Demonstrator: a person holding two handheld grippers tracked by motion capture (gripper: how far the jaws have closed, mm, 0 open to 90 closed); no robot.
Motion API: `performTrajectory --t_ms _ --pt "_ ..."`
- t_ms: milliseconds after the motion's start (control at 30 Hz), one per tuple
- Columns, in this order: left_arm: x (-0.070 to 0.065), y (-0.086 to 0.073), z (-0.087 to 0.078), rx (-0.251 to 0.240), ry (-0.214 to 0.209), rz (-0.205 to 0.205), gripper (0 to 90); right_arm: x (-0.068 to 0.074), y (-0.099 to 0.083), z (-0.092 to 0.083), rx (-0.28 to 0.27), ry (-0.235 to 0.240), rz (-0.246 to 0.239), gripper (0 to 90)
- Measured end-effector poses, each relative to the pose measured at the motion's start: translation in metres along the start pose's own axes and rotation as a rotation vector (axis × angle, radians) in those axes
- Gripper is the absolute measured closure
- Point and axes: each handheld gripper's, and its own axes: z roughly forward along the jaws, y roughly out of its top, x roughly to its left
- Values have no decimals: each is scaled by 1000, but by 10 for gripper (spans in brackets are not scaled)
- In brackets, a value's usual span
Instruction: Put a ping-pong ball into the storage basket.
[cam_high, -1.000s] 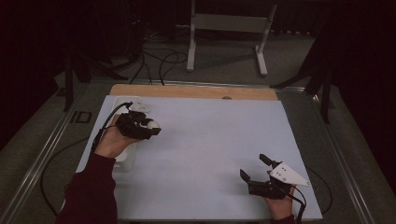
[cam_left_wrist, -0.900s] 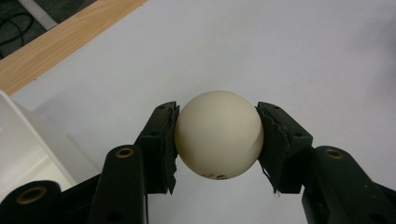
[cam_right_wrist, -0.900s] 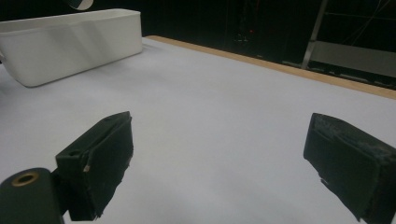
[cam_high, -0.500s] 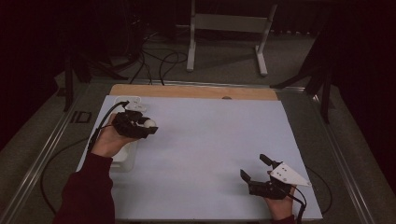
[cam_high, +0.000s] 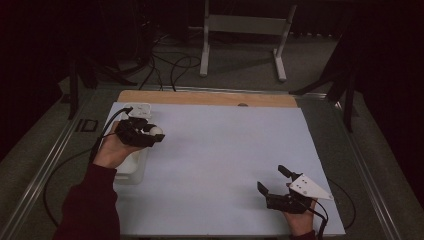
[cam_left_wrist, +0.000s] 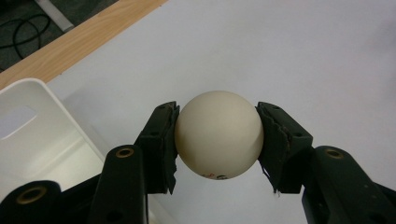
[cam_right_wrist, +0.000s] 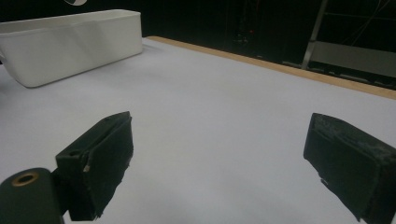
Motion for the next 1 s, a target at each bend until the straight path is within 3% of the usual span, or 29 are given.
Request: performTrajectory --t_ms 1000 --pt "17 -12 -12 -3 36 -42 513 0 0 0 0 -1 1 81"
